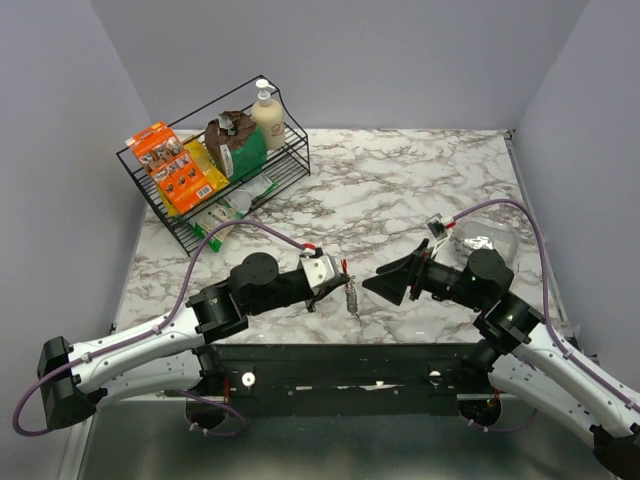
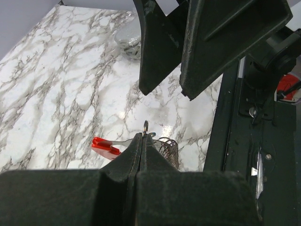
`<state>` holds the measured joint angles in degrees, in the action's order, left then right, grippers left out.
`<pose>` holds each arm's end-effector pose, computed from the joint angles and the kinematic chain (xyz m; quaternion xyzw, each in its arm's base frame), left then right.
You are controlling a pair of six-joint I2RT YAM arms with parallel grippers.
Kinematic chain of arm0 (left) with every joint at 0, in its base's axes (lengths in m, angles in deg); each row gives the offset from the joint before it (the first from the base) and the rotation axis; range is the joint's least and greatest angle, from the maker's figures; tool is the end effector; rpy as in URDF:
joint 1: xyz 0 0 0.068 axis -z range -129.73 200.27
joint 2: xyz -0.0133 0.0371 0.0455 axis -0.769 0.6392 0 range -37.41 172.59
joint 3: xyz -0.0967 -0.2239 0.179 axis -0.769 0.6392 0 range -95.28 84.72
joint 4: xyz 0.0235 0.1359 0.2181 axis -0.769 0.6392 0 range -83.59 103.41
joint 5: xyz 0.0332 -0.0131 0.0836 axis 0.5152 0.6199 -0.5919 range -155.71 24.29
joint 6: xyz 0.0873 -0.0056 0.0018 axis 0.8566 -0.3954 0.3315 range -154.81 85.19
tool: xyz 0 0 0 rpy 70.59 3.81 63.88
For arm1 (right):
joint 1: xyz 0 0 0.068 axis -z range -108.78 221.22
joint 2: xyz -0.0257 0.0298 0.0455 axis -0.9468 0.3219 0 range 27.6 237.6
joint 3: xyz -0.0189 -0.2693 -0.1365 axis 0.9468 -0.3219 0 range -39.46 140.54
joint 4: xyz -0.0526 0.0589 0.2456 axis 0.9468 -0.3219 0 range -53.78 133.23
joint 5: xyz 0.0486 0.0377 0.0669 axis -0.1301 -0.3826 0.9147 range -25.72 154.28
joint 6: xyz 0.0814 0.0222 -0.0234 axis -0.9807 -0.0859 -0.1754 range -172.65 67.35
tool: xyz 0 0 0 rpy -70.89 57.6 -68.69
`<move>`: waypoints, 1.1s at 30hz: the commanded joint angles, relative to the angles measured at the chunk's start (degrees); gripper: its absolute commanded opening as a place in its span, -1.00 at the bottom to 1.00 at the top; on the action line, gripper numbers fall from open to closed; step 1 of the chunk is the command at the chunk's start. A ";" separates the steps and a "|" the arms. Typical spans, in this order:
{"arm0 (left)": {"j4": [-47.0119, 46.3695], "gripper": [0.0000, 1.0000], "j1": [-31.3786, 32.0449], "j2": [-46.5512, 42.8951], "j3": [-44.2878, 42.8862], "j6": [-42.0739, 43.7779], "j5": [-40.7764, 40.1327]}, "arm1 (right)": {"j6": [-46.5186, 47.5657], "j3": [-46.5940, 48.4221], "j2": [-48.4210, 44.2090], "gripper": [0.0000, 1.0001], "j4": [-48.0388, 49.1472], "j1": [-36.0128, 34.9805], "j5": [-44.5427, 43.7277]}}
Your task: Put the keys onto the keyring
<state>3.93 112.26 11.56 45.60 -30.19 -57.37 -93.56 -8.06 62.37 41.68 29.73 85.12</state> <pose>0.0954 -0.2032 0.3343 0.4515 0.5997 -0.3639 0.5514 0.1078 0.1323 0.3146 -0.1260 0.7240 0.5383 0.4126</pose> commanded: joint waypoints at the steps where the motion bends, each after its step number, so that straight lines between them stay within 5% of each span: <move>1: -2.27 -1.00 0.14 -1.51 0.18 -1.72 -0.25 | 1.35 1.12 -0.75 0.99 -1.62 0.19 -2.38; 33: 4.86 -1.00 0.14 -10.30 3.96 -4.36 -7.90 | 2.93 -0.29 -4.00 0.99 -3.64 0.19 -6.16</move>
<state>11.07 112.26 0.76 48.99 -34.04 -63.63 -91.90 -8.04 59.02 39.87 29.73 81.14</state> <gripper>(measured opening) 0.009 0.996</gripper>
